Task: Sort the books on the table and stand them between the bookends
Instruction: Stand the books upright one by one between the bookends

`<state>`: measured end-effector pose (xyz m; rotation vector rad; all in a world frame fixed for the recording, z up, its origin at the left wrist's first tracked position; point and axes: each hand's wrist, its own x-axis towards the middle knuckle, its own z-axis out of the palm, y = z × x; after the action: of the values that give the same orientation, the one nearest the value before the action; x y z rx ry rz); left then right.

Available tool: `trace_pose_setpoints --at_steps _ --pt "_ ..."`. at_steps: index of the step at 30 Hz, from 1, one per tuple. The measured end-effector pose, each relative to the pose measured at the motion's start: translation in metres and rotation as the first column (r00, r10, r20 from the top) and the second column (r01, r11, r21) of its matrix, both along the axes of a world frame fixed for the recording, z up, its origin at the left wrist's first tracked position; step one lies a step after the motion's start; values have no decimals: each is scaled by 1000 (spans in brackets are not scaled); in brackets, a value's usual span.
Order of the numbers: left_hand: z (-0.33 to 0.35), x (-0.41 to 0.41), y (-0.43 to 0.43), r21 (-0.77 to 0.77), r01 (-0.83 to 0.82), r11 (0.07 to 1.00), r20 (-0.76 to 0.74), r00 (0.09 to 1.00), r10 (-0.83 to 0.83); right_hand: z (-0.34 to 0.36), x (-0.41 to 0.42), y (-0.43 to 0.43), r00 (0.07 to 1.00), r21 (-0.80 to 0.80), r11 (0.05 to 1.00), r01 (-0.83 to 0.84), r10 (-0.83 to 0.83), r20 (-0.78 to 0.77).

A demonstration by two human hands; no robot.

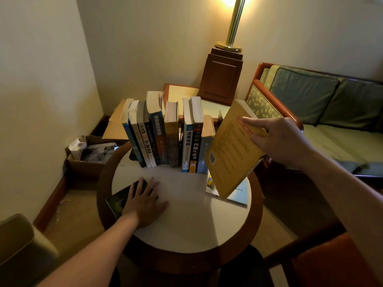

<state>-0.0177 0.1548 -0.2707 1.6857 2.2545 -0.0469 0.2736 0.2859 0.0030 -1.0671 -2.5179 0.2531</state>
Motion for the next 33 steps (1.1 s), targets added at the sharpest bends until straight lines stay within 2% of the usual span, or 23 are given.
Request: trace_pose_setpoints --at_steps 4,8,14,24,29,33 --pt "-4 0 -2 18 1 1000 -18 1000 0 6 -9 12 990 75 997 -23 12 142" --pt "-8 0 -2 58 4 998 -27 1000 -2 3 -5 17 983 126 992 -24 1 181" --pt "-8 1 -3 76 5 997 -33 999 -3 12 3 22 991 137 991 3 -21 131" --pt "-6 3 -2 84 4 996 -34 999 -1 -6 -25 39 997 205 978 -43 28 72" --pt "-4 3 5 59 13 998 -41 999 -11 -29 -53 61 999 155 988 -2 -5 39" --pt "-6 5 11 68 8 998 -45 999 -5 -44 -72 70 999 50 998 47 -48 10"
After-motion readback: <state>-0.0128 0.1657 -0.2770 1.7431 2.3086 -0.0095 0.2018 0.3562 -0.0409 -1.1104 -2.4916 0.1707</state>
